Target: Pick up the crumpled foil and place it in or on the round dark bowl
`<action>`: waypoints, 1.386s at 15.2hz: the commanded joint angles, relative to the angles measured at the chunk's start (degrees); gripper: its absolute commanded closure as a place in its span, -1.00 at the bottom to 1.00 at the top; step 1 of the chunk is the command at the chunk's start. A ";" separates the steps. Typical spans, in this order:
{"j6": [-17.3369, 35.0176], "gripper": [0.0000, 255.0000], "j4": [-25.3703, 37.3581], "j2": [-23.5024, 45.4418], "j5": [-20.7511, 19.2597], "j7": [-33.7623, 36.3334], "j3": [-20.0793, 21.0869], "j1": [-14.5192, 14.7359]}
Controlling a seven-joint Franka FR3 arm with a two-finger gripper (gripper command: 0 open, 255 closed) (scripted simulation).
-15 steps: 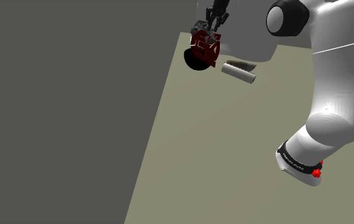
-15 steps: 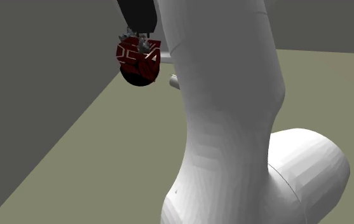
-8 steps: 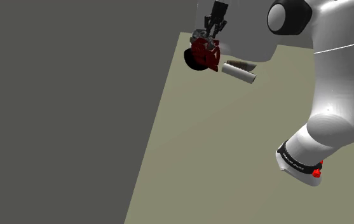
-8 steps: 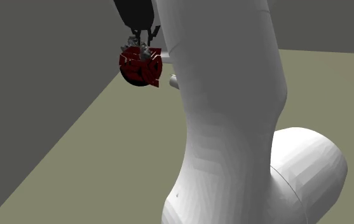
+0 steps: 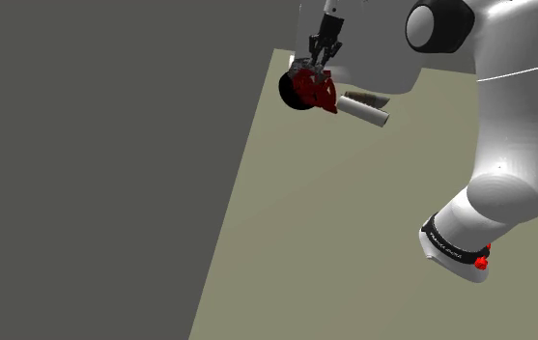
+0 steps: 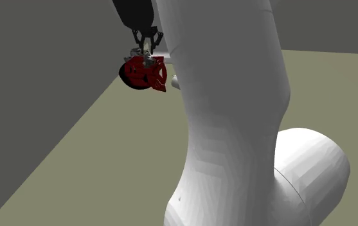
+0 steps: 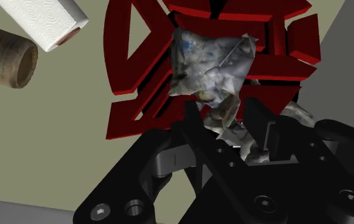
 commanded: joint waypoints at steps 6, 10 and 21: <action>0.62 1.00 -0.81 0.15 0.06 -0.12 0.05 0.20; 1.08 -1.00 -1.04 0.35 0.11 0.13 0.15 0.50; -7.35 -1.00 8.80 1.53 0.02 1.08 0.05 -2.17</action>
